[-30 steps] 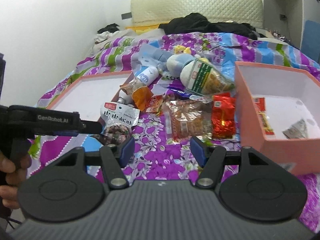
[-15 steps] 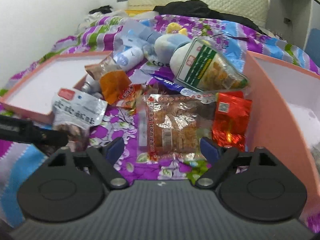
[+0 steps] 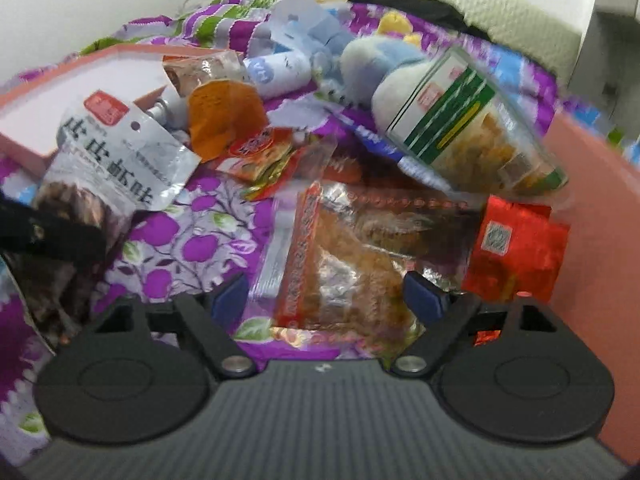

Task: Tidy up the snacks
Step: 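Grasp the white dried-fruit bag with the left tool while the right tool grasps the orange bread packet, then carry the white bag with the left tool while the right tool carries the bread packet to the pink box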

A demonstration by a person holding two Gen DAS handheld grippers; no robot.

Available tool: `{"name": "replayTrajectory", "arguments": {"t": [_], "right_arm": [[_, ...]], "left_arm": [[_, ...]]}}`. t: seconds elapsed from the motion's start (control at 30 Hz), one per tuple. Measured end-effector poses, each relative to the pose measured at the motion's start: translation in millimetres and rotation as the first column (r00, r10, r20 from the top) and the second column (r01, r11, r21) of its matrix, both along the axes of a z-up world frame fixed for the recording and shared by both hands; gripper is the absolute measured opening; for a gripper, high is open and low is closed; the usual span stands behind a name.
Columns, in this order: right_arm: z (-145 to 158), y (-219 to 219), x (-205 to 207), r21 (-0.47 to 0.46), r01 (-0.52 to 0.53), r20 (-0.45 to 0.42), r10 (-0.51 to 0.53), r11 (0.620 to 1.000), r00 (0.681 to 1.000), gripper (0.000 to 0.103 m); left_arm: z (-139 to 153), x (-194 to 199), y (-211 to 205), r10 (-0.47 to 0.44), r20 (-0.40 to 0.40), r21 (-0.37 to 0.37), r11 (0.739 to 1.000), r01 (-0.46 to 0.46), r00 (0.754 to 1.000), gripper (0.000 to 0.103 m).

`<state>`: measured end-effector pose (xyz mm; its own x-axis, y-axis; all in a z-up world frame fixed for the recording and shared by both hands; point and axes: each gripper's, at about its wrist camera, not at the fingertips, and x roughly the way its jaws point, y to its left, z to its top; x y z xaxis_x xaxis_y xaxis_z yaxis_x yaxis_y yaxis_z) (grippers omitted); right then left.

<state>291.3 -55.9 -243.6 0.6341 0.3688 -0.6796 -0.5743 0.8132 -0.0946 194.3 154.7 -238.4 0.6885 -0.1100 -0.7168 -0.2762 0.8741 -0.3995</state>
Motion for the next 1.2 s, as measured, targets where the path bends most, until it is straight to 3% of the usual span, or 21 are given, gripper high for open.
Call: {"name": "replayTrajectory", "arguments": {"t": [0.1, 0.23, 0.3, 0.37, 0.57, 0.8, 1.2], "right_arm": [[0.0, -3.6, 6.8, 0.024, -0.005, -0.043, 0.006, 1.0, 0.999, 0.084], [6.4, -4.7, 8.2, 0.027, -0.003, -0.047, 0.004, 1.0, 0.999, 0.057], [9.8, -5.9, 8.5, 0.043, -0.004, -0.062, 0.006, 0.999, 0.998, 0.049], [12.4, -8.7, 7.9, 0.06, -0.002, -0.074, 0.006, 0.998, 0.997, 0.041], [30.8, -15.5, 1.6, 0.143, 0.013, -0.121, 0.004, 0.99, 0.993, 0.027], [64.8, -18.3, -27.8, 0.235, -0.014, -0.148, 0.05, 0.972, 0.988, 0.023], [122.5, -38.7, -92.3, 0.361, 0.027, -0.139, 0.026, 0.932, 0.99, 0.023]], "left_arm": [[0.7, -1.0, -1.6, 0.005, 0.005, 0.006, 1.0, -0.005, 1.0, 0.066], [1.8, -4.9, -2.6, 0.005, 0.016, 0.004, 1.0, -0.005, 1.0, 0.058], [2.1, -7.4, -3.9, -0.015, 0.025, 0.015, 1.0, 0.015, 1.0, 0.042], [2.5, -9.7, -1.6, -0.01, 0.027, 0.0, 1.0, 0.01, 1.0, 0.04], [15.7, -16.5, 1.1, 0.009, 0.034, 0.017, 1.0, -0.009, 0.999, 0.035], [44.9, -33.9, 0.8, 0.024, 0.02, 0.042, 0.999, -0.025, 0.999, 0.035], [111.3, -88.0, -9.5, 0.026, 0.04, 0.09, 0.995, -0.03, 0.999, 0.035]]}}
